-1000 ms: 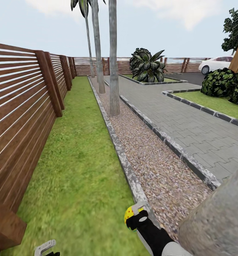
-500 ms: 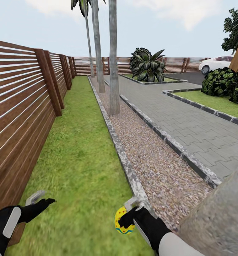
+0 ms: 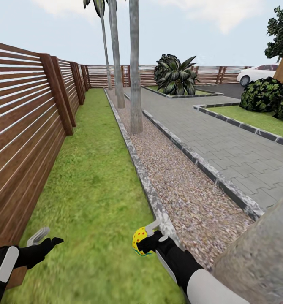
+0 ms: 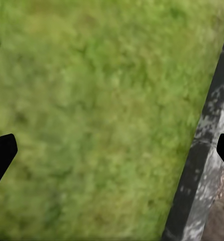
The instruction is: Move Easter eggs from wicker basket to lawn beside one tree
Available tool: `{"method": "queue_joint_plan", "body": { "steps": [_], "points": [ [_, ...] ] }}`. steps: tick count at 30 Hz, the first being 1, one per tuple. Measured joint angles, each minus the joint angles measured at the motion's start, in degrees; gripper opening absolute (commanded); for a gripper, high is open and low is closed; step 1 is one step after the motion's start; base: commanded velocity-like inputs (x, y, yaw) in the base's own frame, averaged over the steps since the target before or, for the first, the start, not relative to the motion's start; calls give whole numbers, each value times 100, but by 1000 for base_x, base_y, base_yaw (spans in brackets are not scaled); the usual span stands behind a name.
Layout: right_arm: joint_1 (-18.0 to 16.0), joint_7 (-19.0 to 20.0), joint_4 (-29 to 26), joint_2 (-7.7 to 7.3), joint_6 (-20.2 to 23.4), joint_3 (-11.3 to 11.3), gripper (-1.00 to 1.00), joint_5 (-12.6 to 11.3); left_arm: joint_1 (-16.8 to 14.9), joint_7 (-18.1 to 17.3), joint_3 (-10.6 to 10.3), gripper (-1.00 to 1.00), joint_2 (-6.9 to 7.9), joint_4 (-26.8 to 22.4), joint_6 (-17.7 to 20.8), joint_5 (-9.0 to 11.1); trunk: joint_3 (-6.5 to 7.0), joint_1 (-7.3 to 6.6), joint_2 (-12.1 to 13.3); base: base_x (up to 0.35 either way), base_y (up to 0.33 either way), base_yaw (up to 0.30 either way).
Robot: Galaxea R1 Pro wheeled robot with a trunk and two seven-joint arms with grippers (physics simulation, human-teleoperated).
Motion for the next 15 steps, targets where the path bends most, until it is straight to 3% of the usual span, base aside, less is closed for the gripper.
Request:
{"method": "queue_joint_plan", "body": {
  "steps": [5, 15],
  "points": [
    [-8, -34, 66, 0, 48, 203, -100, -4, 0, 0, 0, 100, 4, -8, 9, 1, -91, 110, -201, 0, 0, 0],
    [-8, -372, 195, 0, 7, 207, -100, -5, 0, 0, 0, 100, 7, -8, 10, 9, -271, 330, -602, 0, 0, 0]
  ]
}}
